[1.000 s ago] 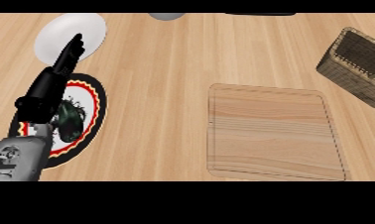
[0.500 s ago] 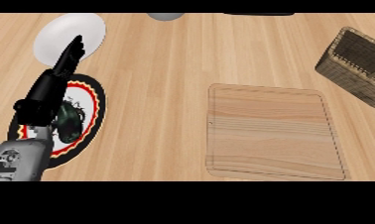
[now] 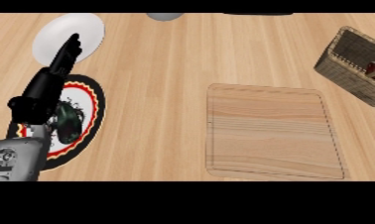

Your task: Pick the cupcake from the cutting board and place it in the basket

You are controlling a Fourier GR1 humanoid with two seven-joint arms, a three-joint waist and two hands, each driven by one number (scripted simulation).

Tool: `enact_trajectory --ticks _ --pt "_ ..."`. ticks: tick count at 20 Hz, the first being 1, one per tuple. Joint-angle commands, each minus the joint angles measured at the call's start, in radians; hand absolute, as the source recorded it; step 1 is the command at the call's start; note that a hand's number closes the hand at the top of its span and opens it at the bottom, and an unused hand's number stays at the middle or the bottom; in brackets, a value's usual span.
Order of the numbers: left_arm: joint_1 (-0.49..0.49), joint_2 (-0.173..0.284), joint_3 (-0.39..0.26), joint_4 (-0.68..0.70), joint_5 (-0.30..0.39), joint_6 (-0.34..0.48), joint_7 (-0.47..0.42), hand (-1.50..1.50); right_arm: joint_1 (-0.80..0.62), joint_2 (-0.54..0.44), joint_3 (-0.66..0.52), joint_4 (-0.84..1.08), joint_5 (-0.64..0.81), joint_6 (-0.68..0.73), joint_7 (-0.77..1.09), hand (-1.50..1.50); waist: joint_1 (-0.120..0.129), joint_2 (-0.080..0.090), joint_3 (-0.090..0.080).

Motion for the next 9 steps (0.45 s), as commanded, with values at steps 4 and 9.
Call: enact_trajectory --ticks 4,9 --pt "-0.021 -0.006 0.000 0.002 -0.006 0.004 0.030 0.00 -0.003 -0.089 -0.123 0.092 -0.035 -0.228 0.031 -1.50 -0.003 0.004 0.001" --pt "-0.016 -0.003 0.003 0.003 -0.020 0.010 0.010 0.00 0.098 -0.174 -0.205 0.173 -0.074 -0.297 -0.090 -1.50 -0.009 0.006 0.003"
